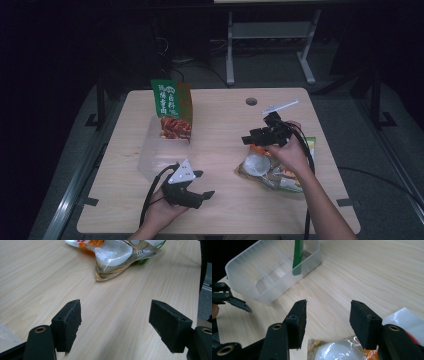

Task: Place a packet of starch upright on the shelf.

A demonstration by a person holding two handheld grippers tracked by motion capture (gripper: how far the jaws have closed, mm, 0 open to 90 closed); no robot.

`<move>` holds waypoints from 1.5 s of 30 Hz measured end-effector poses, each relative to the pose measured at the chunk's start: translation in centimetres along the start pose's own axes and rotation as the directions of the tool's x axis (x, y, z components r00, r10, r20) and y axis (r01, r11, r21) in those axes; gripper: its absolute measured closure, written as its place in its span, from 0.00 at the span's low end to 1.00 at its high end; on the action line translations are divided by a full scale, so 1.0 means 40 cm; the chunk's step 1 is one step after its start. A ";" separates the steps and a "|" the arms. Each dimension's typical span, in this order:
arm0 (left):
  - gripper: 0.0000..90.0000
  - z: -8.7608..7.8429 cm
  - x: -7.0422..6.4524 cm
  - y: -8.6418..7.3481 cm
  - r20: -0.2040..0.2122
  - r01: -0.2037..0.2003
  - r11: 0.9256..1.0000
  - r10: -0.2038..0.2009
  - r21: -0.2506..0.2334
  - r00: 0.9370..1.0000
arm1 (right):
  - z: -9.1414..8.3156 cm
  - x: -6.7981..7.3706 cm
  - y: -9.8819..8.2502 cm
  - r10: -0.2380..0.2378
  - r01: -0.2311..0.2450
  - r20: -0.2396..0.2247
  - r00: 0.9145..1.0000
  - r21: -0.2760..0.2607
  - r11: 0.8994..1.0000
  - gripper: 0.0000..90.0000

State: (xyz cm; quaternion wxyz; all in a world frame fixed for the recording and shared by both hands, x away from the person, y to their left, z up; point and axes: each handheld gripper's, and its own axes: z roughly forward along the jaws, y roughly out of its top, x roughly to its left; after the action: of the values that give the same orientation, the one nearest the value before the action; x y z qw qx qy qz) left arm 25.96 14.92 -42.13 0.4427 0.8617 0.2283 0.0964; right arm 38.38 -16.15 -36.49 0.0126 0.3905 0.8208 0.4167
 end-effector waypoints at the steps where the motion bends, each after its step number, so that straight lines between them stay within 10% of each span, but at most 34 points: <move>1: 0.29 0.000 0.000 0.000 0.000 0.000 1.000 0.000 0.000 1.000 | -0.002 0.000 -0.003 0.011 -0.011 0.000 1.000 0.005 1.000 0.52; 45: 0.28 0.012 -0.008 -0.001 0.002 0.002 1.000 -0.002 0.005 1.000 | -0.152 -0.124 -0.213 0.150 -0.154 0.149 0.977 0.019 0.988 0.50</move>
State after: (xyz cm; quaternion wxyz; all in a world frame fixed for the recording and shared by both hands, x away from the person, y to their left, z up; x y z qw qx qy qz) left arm 25.84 14.43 -42.45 0.4411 0.8626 0.2288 0.0946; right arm 34.35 -26.44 -39.98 0.0352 0.4820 0.7916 0.3738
